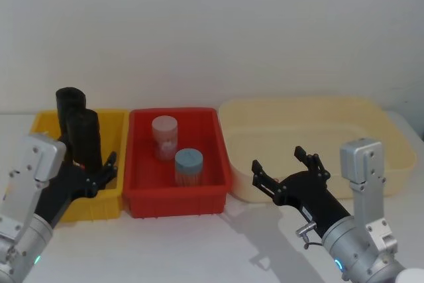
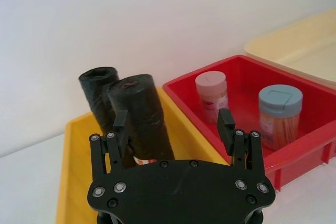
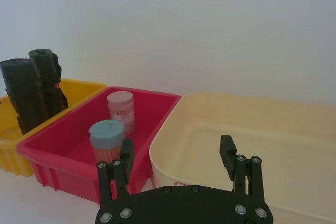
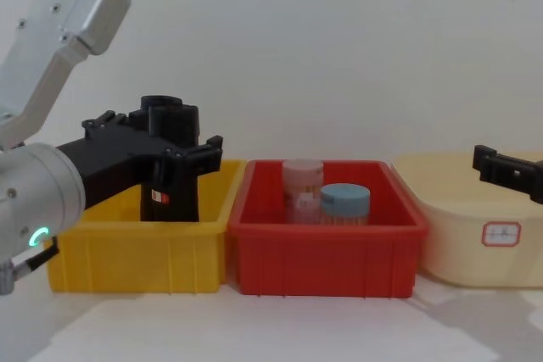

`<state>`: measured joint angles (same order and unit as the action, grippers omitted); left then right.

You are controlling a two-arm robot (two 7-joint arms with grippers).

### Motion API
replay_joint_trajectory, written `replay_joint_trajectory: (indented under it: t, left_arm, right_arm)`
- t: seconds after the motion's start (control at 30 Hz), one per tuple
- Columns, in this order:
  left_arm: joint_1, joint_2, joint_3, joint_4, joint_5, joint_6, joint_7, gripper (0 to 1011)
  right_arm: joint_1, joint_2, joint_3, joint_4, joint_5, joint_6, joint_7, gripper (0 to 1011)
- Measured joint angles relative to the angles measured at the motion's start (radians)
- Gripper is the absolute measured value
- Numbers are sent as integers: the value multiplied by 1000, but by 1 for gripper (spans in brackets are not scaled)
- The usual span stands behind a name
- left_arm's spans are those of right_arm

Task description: Pick up the garbage bag with the one hand and transfer it to the other hand.

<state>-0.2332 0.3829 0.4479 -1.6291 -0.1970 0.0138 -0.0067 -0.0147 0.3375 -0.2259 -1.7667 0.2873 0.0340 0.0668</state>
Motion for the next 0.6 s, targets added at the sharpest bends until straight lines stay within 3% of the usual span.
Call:
replay_joint_trajectory:
  t: [0.6]
  left_arm:
    - [19, 14, -57, -1, -10, 26, 15, 1001]
  right_arm:
    - [0, 0, 0, 0, 0, 0, 0, 1000]
